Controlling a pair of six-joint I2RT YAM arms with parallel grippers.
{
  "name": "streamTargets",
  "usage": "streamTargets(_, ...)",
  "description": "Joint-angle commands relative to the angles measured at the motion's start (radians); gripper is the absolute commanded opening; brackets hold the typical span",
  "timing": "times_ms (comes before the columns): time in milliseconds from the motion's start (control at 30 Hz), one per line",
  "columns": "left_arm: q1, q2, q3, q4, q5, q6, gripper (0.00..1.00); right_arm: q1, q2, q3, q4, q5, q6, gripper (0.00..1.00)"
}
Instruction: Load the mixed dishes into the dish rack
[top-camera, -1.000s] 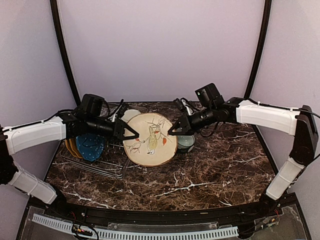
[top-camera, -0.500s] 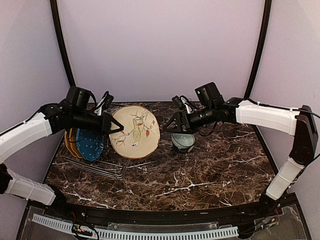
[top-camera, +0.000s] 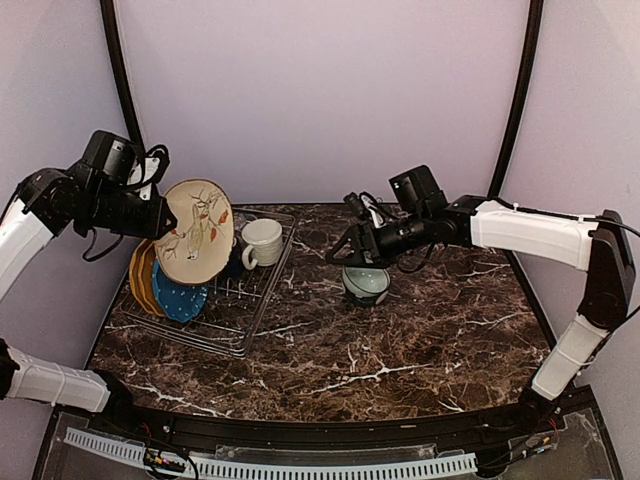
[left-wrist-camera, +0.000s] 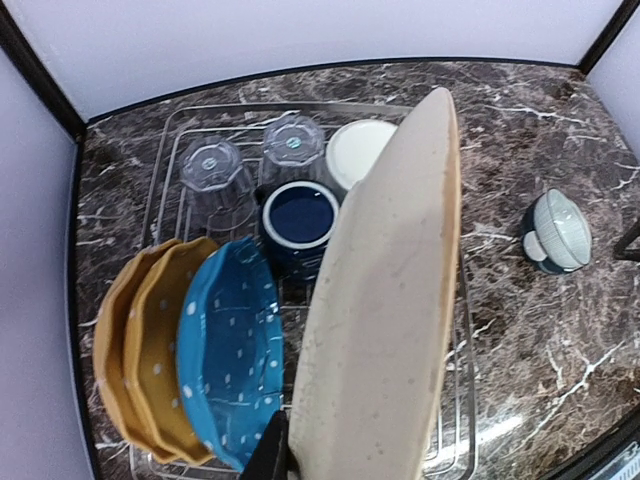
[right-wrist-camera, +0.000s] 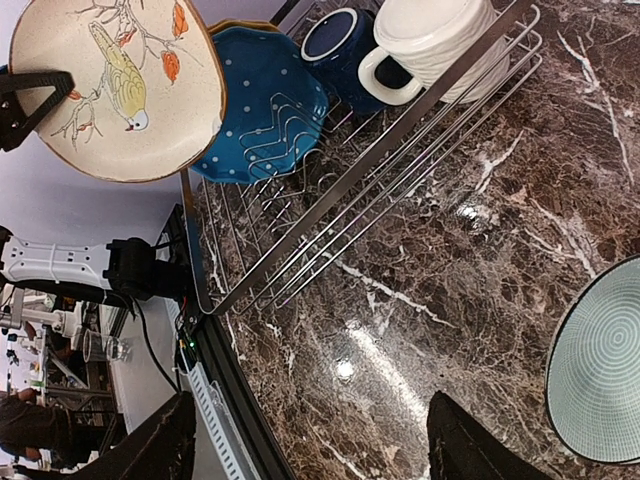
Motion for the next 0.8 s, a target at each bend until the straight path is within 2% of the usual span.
streamTargets(0, 0.002, -0.007, 0.099, -0.108, -0.191, 0.029, 0.01, 0.006, 0.020, 0.014, 0.007, 0.013, -0.007, 0.76)
streamTargets(367, 0.001, 0.072, 0.105, -0.188, -0.308, 0.016, 0.01, 0.006, 0.027, 0.008, 0.004, 0.015, -0.009, 0.77)
streamTargets(767, -0.021, 0.162, 0.079, -0.211, -0.362, 0.008, 0.01, 0.006, 0.034, 0.009, 0.004, 0.013, -0.014, 0.76)
